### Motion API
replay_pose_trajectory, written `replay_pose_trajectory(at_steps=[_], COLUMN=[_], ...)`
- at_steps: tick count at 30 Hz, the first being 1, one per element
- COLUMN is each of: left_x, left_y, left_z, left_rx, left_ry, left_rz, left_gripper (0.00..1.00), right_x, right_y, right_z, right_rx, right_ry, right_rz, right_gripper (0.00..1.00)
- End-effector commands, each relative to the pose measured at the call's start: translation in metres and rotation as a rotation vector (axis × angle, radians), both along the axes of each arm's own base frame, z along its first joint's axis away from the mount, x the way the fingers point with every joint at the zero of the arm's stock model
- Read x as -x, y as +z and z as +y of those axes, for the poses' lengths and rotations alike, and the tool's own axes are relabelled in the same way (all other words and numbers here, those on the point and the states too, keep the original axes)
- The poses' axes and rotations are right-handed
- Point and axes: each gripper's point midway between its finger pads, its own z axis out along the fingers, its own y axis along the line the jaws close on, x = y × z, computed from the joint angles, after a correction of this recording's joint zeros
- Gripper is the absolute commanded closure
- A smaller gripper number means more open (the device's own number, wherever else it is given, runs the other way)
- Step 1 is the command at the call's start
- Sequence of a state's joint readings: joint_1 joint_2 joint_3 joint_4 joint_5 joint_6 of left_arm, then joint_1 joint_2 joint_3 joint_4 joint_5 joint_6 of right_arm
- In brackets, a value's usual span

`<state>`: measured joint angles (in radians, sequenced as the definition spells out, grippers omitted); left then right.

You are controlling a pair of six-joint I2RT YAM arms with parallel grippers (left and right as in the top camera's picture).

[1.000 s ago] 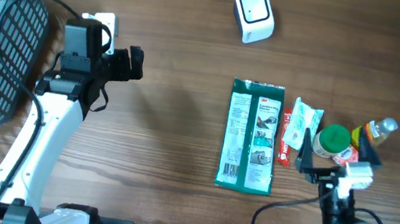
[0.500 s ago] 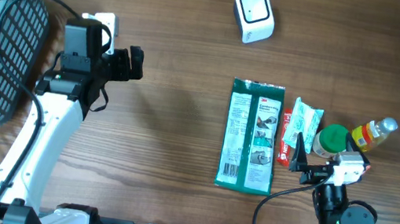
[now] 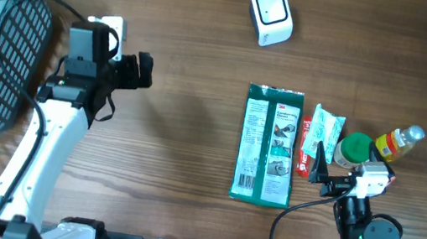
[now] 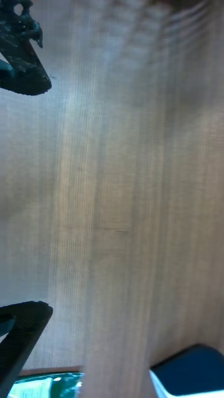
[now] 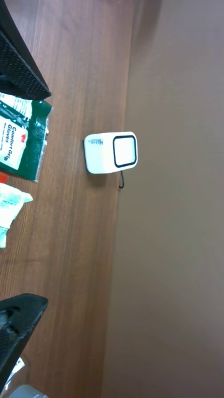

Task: Scan the item barcode

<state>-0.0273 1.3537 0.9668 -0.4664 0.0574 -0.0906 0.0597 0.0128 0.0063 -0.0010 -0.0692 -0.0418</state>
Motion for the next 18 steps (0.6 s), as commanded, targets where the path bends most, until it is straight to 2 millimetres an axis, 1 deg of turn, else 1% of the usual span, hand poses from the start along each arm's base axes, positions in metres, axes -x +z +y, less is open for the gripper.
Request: replay_pose_trajectory(at_steps=[1,2,3,4,5,7,9,11,13,14,16,18], left_x=[0.025,0.035,0.05,0.065,0.091,0.123,0.155,0.175,0.197,0.206,0.216,0.219], left_y=[0.049,0.063,0.087,0.114,0.15,0.185,0.212,0.224,0.229,0.223,0.209,0.181], left_z=[-0.003,-0.002,-0.002,-0.001,0.001,0.004,0.005,0.004,0.002,0.002,0.002,0.003], left_rx=[0.006,0.006,0.008,0.01,0.007,0.004,0.012,0.025,0.043,0.065,0.082,0.081], left_ry=[-0.018,-0.017,-0.017,-0.017,-0.011,-0.001,0.0,-0.001,-0.016,-0.004,0.002,0.004], left_rz=[-0.102,-0.135,-0.201,-0.286,-0.411,-0.555,-0.68,-0.754,-0.824,-0.847,-0.869,-0.878], left_gripper=[0.0,0.0,0.0,0.0,0.0,0.0,0.0,0.0,0.0,0.0,0.0,0.0], right_x=[0.0,0.0,0.0,0.0,0.0,0.0,0.0,0.0,0.0,0.0,0.0,0.0], right_y=[0.002,0.002,0.002,0.002,0.002,0.002,0.002,0.002,0.002,0.002,0.002,0.002], right_z=[-0.005,-0.005,-0.005,-0.005,-0.005,-0.005,-0.005,-0.005,-0.005,-0.005,-0.005,-0.005], right_rx=[-0.019,-0.019,-0.019,-0.019,-0.019,-0.019,-0.019,-0.019,-0.019,-0.019,-0.019,-0.019], right_ry=[-0.027,-0.027,-0.027,-0.027,-0.027,-0.027,-0.027,-0.027,-0.027,-0.027,-0.027,-0.027], right_rz=[-0.007,-0.007,-0.007,-0.007,-0.007,-0.007,-0.007,-0.007,-0.007,-0.007,-0.007,-0.007], right_gripper=[0.0,0.0,0.0,0.0,0.0,0.0,0.0,0.0,0.0,0.0,0.0,0.0])
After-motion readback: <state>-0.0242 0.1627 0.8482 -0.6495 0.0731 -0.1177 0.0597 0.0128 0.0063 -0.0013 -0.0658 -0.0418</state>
